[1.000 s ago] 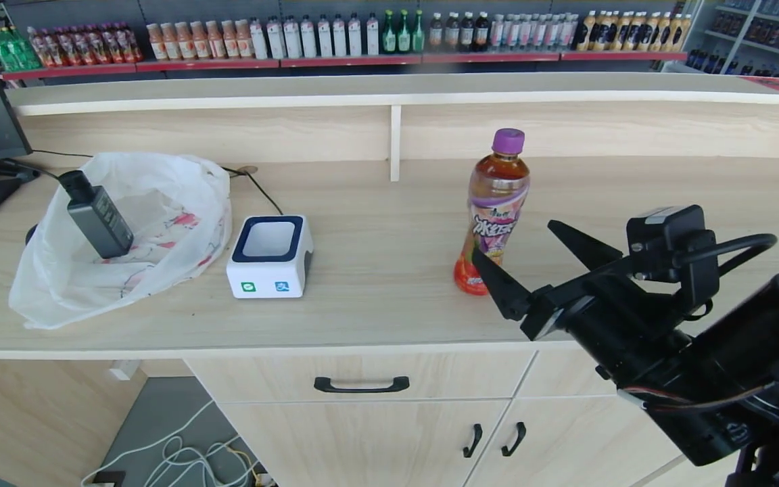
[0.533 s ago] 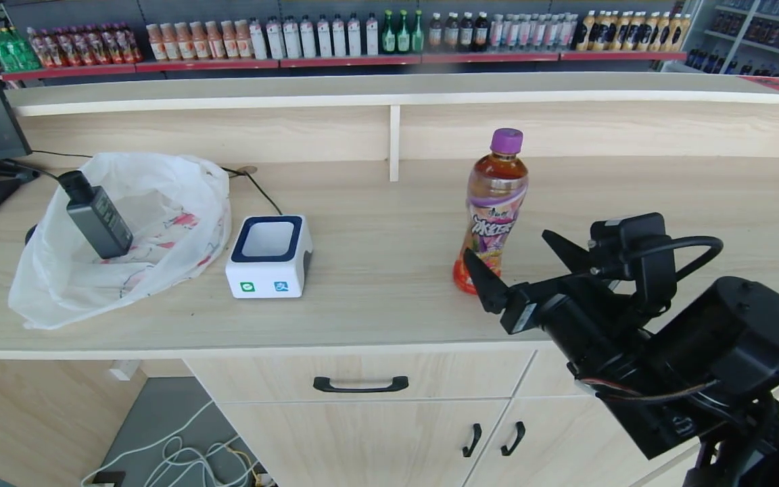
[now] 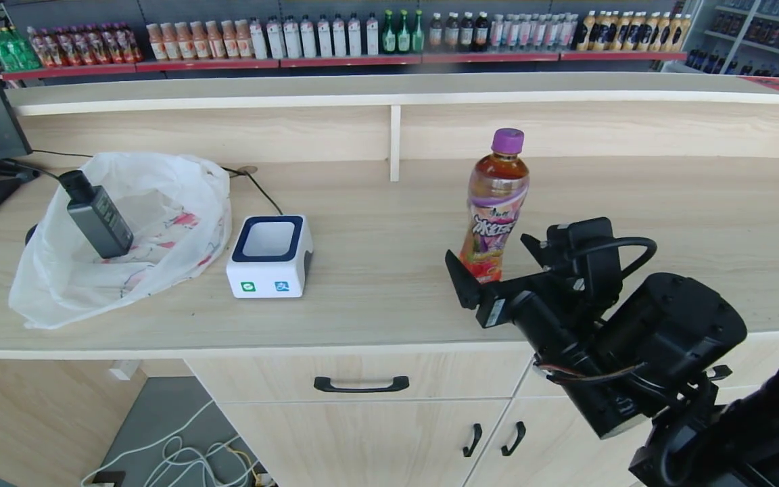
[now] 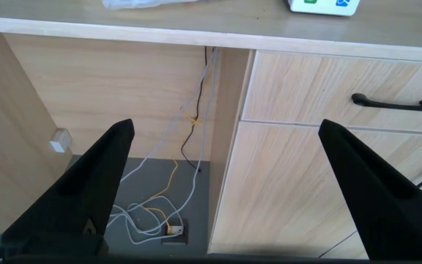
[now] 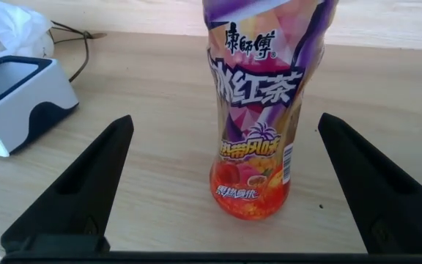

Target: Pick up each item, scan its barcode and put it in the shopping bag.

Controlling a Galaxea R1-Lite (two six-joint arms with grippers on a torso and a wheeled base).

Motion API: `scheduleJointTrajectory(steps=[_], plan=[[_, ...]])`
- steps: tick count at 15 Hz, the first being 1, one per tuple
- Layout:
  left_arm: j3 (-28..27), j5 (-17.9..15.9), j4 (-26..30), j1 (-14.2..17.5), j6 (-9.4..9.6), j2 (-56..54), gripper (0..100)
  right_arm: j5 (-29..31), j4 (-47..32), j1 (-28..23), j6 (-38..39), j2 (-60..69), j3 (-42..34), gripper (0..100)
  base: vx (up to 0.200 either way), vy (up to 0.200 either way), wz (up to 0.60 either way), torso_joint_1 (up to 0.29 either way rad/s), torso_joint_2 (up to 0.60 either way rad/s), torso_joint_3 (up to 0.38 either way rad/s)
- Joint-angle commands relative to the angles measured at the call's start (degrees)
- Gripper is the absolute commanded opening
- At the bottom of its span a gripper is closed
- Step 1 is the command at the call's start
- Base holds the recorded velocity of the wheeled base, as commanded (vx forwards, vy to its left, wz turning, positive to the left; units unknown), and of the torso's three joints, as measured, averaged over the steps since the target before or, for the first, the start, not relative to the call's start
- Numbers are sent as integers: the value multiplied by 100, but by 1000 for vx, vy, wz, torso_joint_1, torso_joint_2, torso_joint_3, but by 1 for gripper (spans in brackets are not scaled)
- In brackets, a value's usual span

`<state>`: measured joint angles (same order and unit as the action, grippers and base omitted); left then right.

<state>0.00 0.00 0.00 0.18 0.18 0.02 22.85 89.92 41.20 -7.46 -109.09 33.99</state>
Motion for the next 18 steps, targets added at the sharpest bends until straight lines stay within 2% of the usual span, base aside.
scheduleJointTrajectory(steps=[1,9,18], plan=[[0,0,0,-1,-1,-2,100,-8,8,-60,-1,-262,258,100,0,0,0,0,0,0],[0,-9,0,-1,-1,-2,100,-35,8,-464,-1,-754,943,100,0,0,0,0,0,0],[0,0,0,-1,-1,-2,100,-96,-414,-508,-1,-956,1769,100,0,0,0,0,0,0]])
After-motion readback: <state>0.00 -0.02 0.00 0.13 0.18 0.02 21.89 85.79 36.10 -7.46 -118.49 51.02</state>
